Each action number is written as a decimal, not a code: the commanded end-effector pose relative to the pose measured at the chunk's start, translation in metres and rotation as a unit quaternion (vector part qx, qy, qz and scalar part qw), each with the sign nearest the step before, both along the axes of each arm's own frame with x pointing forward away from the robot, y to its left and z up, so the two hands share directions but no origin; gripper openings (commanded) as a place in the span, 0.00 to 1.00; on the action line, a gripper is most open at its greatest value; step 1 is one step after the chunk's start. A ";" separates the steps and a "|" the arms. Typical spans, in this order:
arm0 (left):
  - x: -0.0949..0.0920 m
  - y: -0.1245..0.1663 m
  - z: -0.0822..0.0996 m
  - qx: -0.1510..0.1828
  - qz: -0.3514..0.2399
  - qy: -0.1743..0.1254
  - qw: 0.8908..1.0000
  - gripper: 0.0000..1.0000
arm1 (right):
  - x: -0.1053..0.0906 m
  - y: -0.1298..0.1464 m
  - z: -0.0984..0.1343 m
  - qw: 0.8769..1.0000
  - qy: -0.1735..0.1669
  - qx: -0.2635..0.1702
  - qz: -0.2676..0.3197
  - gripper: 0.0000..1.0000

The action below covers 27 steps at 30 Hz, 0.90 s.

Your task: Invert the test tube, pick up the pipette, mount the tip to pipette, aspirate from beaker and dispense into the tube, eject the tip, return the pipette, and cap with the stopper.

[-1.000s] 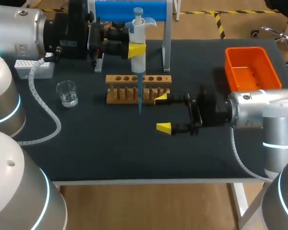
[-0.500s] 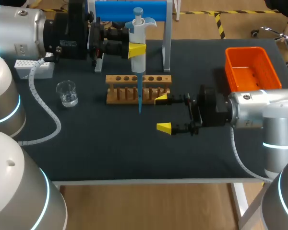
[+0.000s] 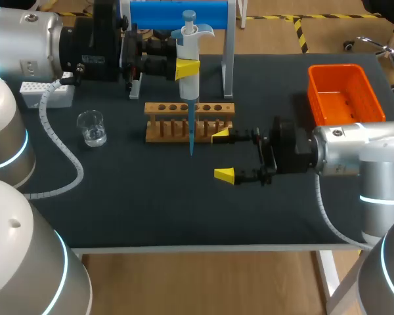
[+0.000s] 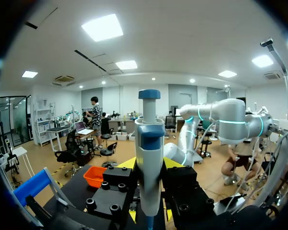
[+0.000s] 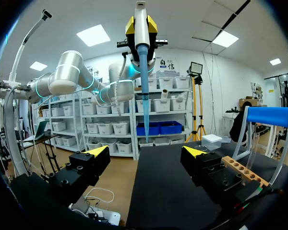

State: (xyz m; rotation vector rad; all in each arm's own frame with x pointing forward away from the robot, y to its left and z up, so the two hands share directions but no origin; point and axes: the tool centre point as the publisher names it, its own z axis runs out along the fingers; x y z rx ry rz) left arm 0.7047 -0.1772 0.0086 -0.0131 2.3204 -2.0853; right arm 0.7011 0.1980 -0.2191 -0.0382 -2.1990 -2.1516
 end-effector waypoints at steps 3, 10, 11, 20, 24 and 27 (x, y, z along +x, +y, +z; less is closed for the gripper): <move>0.000 0.000 0.000 -0.001 0.000 0.000 1.000 0.00 | 0.000 -0.001 0.000 1.000 0.000 -0.001 0.000 1.00; 0.009 0.027 0.000 0.017 0.000 -0.013 1.000 0.00 | 0.000 -0.001 0.000 1.000 0.000 -0.001 0.000 1.00; 0.010 0.031 0.000 0.017 -0.001 -0.015 1.000 0.00 | 0.000 -0.001 0.000 1.000 0.000 -0.001 0.000 1.00; 0.035 0.083 -0.010 0.022 0.020 -0.035 0.999 0.00 | 0.000 -0.001 0.000 1.000 0.000 -0.001 0.000 1.00; 0.049 0.106 -0.018 0.022 0.030 -0.040 0.998 0.00 | 0.000 -0.001 0.000 1.000 0.000 -0.001 0.000 1.00; 0.061 0.124 -0.023 0.025 0.038 -0.046 0.998 0.00 | 0.000 -0.001 0.000 1.000 0.000 -0.001 0.000 1.00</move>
